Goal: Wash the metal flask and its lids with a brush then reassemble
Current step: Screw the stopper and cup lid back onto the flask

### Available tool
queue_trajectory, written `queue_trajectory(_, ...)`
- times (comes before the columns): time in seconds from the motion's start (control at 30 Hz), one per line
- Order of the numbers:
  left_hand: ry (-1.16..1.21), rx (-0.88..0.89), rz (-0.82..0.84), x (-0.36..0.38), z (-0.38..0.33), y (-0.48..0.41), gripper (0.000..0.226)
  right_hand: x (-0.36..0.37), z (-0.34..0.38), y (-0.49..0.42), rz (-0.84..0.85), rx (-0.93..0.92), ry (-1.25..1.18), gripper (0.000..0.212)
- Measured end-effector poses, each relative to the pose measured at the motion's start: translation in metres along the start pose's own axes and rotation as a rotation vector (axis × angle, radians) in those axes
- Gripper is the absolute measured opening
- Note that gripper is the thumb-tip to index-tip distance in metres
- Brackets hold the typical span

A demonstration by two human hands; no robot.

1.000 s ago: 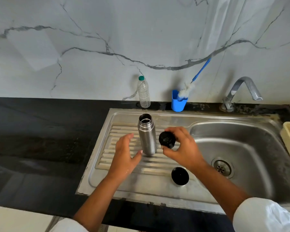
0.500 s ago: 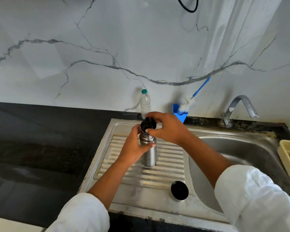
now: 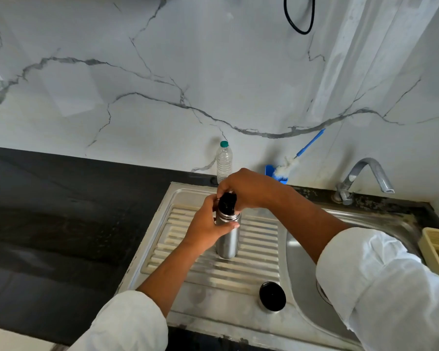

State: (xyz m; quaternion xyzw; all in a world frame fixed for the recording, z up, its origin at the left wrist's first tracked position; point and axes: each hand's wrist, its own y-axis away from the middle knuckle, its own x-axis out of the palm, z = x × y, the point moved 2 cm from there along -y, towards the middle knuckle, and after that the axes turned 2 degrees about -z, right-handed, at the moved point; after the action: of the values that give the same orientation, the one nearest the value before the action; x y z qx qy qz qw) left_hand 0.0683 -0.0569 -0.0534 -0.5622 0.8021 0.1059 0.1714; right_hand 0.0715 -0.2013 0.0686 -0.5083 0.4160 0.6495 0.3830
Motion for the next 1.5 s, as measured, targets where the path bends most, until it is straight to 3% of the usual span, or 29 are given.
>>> queue_trajectory(0.3, 0.005, -0.003, -0.037, 0.002, 0.005, 0.000, 0.081, -0.011, 0.022, -0.012, 0.074, 0.094, 0.219, 0.049)
queue_trajectory(0.47, 0.022, -0.017, -0.069, 0.004, 0.004, -0.001, 0.082, -0.006, 0.031, -0.019, 0.104, -0.008, 0.315, 0.045)
queue_trajectory(0.63, 0.051, -0.033, -0.043, 0.003, 0.005, -0.002, 0.081, -0.006, 0.018, -0.013, 0.091, -0.135, 0.228, 0.032)
queue_trajectory(0.87, 0.104, -0.047, -0.038, 0.002, 0.012, -0.001, 0.092, -0.002, 0.010, -0.007, 0.081, -0.214, 0.138, 0.034)
queue_trajectory(0.97, 0.102, -0.042, -0.042, 0.003, 0.010, -0.001, 0.094, -0.003, 0.011, -0.007, 0.070, -0.211, 0.185, 0.034)
queue_trajectory(1.13, 0.092, -0.041, -0.058, 0.004, 0.011, -0.003, 0.082, -0.007, 0.013, -0.012, 0.104, -0.166, 0.268, 0.052)
queue_trajectory(1.3, 0.104, -0.026, -0.077, 0.006, 0.013, -0.003, 0.084, -0.007, 0.015, -0.013, 0.115, -0.142, 0.345, 0.039)
queue_trajectory(1.5, 0.110, -0.028, -0.051, 0.006, 0.009, -0.002, 0.078, 0.002, 0.010, -0.011, 0.121, -0.101, 0.262, 0.041)
